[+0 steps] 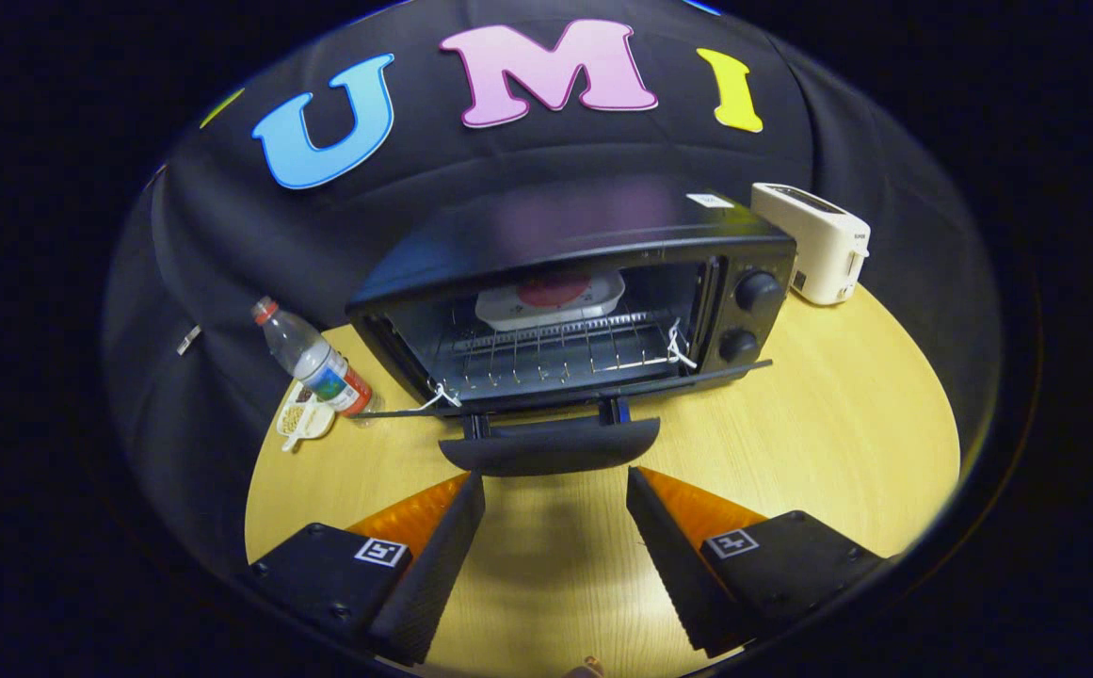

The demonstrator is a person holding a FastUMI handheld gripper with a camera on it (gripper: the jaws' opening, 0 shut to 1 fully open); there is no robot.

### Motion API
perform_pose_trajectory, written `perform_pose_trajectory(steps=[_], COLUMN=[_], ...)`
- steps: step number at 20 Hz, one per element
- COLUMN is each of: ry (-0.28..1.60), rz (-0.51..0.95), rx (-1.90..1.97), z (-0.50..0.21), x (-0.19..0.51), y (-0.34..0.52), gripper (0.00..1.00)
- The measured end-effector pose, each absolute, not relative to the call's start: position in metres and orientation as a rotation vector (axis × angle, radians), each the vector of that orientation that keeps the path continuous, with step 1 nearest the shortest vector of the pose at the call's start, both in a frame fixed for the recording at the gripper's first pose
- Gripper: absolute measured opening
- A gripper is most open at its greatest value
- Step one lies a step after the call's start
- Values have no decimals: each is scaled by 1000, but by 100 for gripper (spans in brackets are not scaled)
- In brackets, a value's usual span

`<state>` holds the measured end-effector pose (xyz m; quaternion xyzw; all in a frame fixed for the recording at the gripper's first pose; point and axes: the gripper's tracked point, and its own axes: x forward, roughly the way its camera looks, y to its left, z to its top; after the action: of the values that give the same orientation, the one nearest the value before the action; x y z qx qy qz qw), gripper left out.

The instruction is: Open the toaster oven, put the food inside, and close the toaster oven door.

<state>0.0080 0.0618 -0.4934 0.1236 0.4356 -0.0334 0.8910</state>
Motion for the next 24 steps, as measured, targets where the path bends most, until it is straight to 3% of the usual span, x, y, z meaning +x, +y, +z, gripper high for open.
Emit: perform_pose_trajectory(steps=[10, 24], ry=[791, 167], rz=[-38, 25], rx=[310, 144], z=[-413, -79], x=[-7, 41], y=[35, -85], gripper=[99, 98])
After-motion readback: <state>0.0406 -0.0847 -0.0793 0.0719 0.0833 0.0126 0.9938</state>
